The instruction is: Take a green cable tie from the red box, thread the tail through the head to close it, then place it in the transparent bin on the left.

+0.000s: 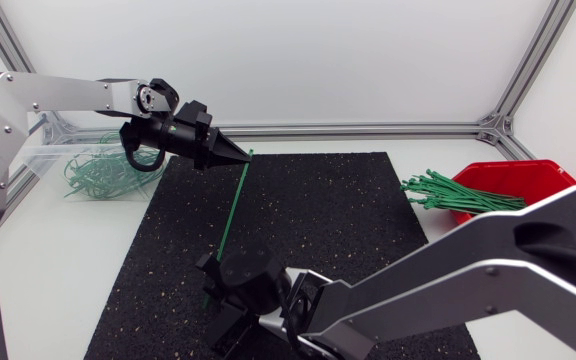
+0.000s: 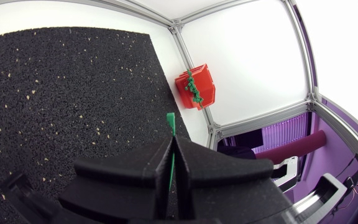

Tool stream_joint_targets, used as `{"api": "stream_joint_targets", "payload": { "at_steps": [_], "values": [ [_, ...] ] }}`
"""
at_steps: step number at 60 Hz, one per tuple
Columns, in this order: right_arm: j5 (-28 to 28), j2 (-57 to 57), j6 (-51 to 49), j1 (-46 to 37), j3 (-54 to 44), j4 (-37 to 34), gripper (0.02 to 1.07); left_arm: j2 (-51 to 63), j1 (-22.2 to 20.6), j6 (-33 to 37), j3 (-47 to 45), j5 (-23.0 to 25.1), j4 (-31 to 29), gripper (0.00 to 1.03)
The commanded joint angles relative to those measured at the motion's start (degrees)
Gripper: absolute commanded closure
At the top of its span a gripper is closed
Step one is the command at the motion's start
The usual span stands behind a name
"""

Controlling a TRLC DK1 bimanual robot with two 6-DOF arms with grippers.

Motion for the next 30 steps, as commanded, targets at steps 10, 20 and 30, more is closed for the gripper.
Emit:
{"api": "stream_joint_targets", "payload": {
  "at_steps": [10,20,30],
  "values": [
    [0.3,2.2,-2.2,0.0,-0.3,1.7,0.75,1.3,-0.4,1.7,1.5,0.8,-1.0,1.00],
    [0.4,2.9,-2.5,0.0,-0.5,2.8,0.79,1.5,-0.3,2.0,1.5,0.8,-1.1,1.00],
    [0.5,3.5,-2.7,0.2,-0.4,3.3,0.87,1.4,-0.4,2.1,1.5,0.8,-1.3,1.00]
  ]
}}
